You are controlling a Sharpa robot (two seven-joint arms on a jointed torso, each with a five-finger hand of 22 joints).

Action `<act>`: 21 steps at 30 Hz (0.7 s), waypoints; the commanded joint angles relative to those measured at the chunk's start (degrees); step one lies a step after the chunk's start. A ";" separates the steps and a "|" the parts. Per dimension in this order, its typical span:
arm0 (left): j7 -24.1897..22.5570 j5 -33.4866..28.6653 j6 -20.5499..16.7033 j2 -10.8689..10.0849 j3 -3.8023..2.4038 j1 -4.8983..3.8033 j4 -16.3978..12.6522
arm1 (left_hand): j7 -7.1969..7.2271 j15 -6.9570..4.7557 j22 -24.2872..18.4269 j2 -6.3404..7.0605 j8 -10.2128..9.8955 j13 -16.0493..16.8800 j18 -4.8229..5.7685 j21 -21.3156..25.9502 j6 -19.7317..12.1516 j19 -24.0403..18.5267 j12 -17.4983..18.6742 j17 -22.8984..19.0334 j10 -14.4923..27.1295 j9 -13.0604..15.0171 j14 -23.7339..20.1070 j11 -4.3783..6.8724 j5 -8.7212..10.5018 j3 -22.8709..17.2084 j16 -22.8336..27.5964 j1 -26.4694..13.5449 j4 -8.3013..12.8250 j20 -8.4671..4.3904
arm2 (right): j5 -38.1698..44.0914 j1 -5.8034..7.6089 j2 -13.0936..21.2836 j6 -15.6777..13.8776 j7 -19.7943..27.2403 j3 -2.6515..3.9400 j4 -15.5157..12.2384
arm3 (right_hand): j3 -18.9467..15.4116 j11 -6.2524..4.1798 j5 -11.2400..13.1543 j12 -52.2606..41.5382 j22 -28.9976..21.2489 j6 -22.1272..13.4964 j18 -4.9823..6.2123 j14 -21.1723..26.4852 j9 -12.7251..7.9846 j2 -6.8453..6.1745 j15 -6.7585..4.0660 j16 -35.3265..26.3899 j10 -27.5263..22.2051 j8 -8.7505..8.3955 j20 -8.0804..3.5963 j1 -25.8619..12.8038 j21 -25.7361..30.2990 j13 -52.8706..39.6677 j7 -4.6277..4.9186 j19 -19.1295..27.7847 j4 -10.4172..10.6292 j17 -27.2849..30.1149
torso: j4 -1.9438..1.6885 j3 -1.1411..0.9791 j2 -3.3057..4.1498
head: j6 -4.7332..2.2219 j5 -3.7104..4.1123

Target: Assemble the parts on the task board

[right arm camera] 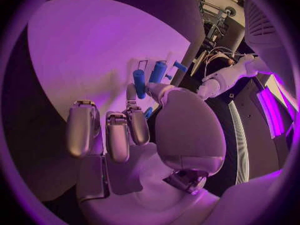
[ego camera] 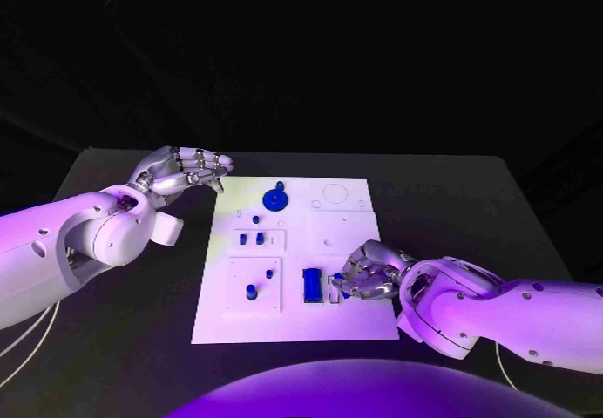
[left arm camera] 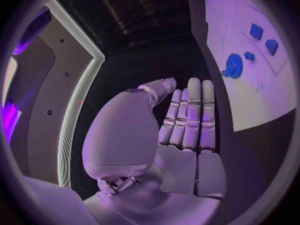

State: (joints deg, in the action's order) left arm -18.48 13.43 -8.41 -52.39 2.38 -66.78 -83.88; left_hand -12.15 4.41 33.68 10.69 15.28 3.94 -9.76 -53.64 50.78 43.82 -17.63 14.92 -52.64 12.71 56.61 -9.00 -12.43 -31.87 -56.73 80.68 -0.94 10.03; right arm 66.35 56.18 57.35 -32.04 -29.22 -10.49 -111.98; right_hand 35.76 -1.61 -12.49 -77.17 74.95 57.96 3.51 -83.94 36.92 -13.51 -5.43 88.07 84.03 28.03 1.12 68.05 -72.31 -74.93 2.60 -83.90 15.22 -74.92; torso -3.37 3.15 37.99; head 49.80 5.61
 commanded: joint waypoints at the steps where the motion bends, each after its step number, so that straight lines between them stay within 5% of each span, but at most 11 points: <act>1: -0.24 -0.30 0.78 0.17 -0.03 -0.02 -0.18 | -0.17 0.13 0.10 -0.75 0.35 0.02 -0.69 -0.27 -0.04 -0.38 -0.44 0.04 0.63 -0.05 -0.43 -0.02 -0.16 -0.18 0.30 -0.12 0.28 0.03 | -2.98 -0.33 -0.64 0.13 -0.06 -0.02 0.38 | 6.16 -0.36 0.10 -0.28 10.67 0.69 -0.20 -5.10 -0.16 -0.03 0.16 0.19 1.82 0.29 0.03 -0.80 0.30 -6.98 -0.44 -0.90 -6.51 -10.08 | 0.01 -0.03 -0.01 | 0.05 -0.11; 21: 0.06 -0.30 0.86 0.13 -0.03 -0.02 -0.21 | -0.18 0.14 0.11 -0.74 0.35 0.01 -0.69 -0.28 -0.06 -0.40 -0.46 0.04 0.66 -0.06 -0.44 -0.03 -0.15 -0.16 0.30 -0.18 0.27 0.04 | -2.42 -0.64 -1.53 -0.83 -0.63 -0.01 1.16 | 1.62 -0.56 0.19 -1.38 10.75 1.80 -0.28 -5.17 -0.63 -0.01 -0.02 0.32 2.22 -0.05 -0.15 -4.10 -0.06 -7.78 -0.68 -1.03 -5.10 -10.46 | 0.00 -0.02 -0.06 | 0.15 -0.30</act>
State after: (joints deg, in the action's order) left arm -18.26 13.43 -8.39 -52.36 2.38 -66.78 -83.93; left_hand -12.15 4.41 33.72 10.46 15.28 3.94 -9.76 -53.64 50.78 43.82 -17.93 14.92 -52.21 12.72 56.61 -9.01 -12.43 -31.87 -56.73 80.46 -0.94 10.04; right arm 63.44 55.69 55.90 -32.78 -29.43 -10.43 -110.91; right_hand 37.23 -1.61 -12.16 -78.39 74.94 58.77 3.51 -83.94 36.19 -13.60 -5.42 88.04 84.03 27.93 1.13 64.60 -72.20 -74.92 2.68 -83.90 10.71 -74.91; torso -3.35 3.14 37.94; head 49.99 5.30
